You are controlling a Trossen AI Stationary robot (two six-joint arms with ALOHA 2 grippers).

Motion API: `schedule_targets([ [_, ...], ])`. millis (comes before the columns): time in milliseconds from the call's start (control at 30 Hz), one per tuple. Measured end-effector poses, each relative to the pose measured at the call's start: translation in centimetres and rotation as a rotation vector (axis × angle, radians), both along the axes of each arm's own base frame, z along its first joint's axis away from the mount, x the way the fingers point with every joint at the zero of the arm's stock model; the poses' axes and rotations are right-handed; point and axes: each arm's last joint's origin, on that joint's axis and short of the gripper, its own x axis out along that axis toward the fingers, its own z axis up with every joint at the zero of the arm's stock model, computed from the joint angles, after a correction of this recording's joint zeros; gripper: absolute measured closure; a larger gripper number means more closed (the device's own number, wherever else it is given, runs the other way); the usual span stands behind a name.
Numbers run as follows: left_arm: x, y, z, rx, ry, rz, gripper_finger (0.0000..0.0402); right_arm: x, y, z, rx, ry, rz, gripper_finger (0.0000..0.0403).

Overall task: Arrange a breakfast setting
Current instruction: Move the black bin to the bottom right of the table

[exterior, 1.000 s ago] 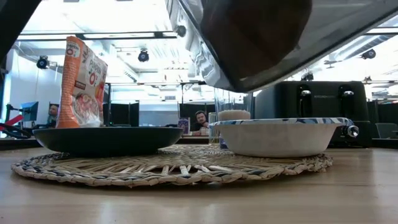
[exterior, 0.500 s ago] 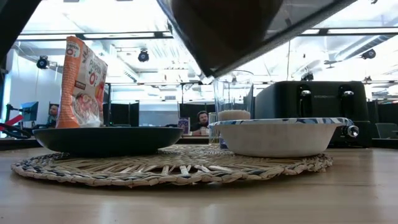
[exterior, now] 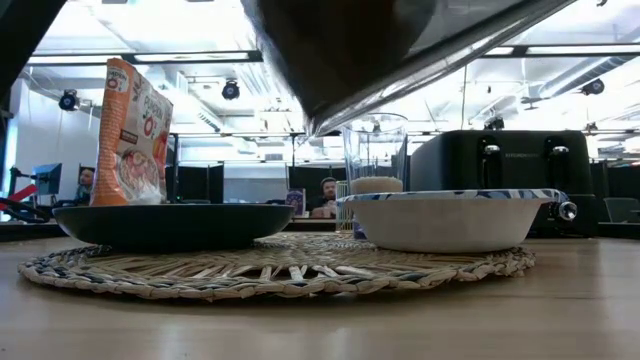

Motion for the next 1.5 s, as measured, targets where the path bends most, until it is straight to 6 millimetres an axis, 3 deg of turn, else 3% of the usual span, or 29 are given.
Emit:
schedule_targets([
  [500, 0.1, -0.1, 0.1, -0.027, -0.010, -0.003, 0.0401, 0.5, 0.2, 0.3, -0.054, -0.111, -0.019, 0.0319],
  [1500, 0.5, -0.9, 0.4, -0.248, -0.029, -0.120, 0.0401, 0.0, -0.4, -0.4, -0.066, 0.019, 0.080, 0.0322],
])
